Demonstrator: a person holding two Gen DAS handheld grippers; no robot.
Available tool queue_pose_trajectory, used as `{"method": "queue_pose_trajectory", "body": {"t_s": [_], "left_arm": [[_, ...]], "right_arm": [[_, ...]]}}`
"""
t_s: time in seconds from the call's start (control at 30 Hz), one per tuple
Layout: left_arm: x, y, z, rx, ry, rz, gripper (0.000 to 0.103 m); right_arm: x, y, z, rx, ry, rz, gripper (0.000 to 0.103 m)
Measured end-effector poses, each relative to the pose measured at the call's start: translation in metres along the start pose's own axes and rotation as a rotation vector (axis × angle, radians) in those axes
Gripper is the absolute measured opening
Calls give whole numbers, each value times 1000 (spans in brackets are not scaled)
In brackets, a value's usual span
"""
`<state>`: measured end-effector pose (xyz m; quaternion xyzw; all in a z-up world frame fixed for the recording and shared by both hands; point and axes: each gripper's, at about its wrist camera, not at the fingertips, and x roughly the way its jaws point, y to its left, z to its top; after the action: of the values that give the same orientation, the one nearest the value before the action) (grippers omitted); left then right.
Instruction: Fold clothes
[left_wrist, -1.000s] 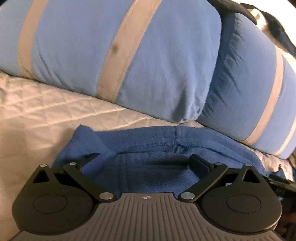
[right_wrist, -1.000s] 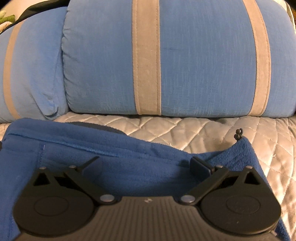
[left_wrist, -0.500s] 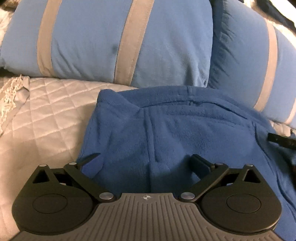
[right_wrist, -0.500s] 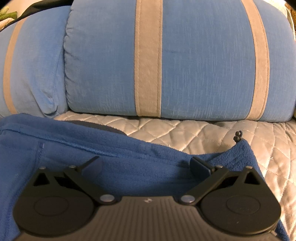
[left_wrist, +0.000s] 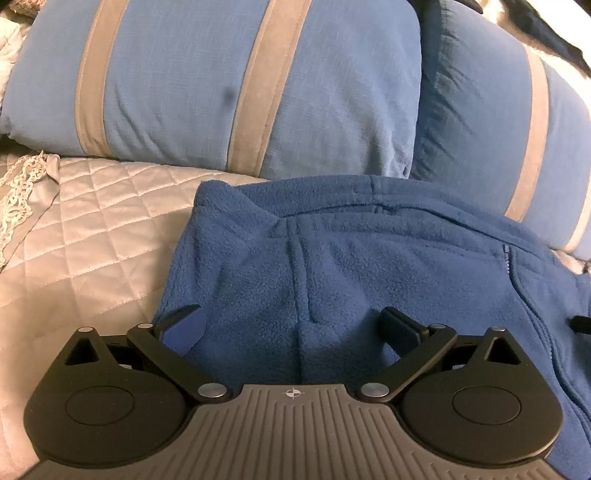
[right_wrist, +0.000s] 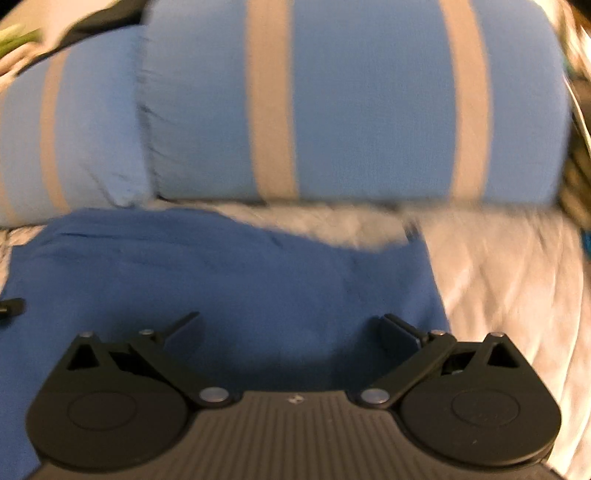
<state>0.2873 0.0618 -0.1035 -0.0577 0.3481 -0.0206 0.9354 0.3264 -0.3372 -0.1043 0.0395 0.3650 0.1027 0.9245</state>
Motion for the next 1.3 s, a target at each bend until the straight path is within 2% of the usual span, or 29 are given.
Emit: {"method": "queue_pose_trajectory", "body": {"t_s": [0.07, 0.23, 0.3, 0.4, 0.53, 0.7, 0.87, 0.9, 0.93, 0.97, 1.0, 1.07, 1.17, 1.3], "left_arm": [[0, -3, 0, 14, 3, 15, 103], [-2, -11, 7, 48, 75, 47, 103], [-15, -17, 9, 91, 98, 57, 103], [-45, -23, 8, 155, 97, -13, 102], [-88, -32, 4, 241, 100, -124, 102], [-118, -51, -1, 356, 187, -207, 102], [-123, -71, -13, 430, 287, -298, 102], [-116, -75, -18, 453, 318, -297, 102], [-102, -81, -27, 483, 379, -257, 102], [-88, -88, -36, 513, 440, -218, 103], [-80, -92, -44, 539, 463, -199, 103], [-73, -105, -46, 596, 459, -172, 103], [-65, -111, -46, 581, 474, -140, 103], [-67, -105, -44, 550, 466, -165, 103]], "right_arm": [[9, -4, -8, 29, -13, -2, 103], [13, 12, -4, -53, 19, -65, 103], [13, 13, -2, -57, 39, -71, 103], [-1, 15, 5, -85, 49, -67, 103], [-30, 21, 13, -165, 63, 9, 103], [-67, 36, 14, -253, 161, 140, 103], [-99, 63, 7, -407, 246, 220, 103], [-102, 68, 4, -438, 266, 231, 103], [-105, 73, 0, -471, 286, 237, 103], [-103, 77, -5, -498, 310, 220, 103], [-98, 80, -12, -521, 338, 182, 103], [-80, 80, -30, -514, 398, 96, 103], [-65, 74, -45, -437, 395, 72, 103], [-69, 77, -42, -432, 406, 58, 102]]}}
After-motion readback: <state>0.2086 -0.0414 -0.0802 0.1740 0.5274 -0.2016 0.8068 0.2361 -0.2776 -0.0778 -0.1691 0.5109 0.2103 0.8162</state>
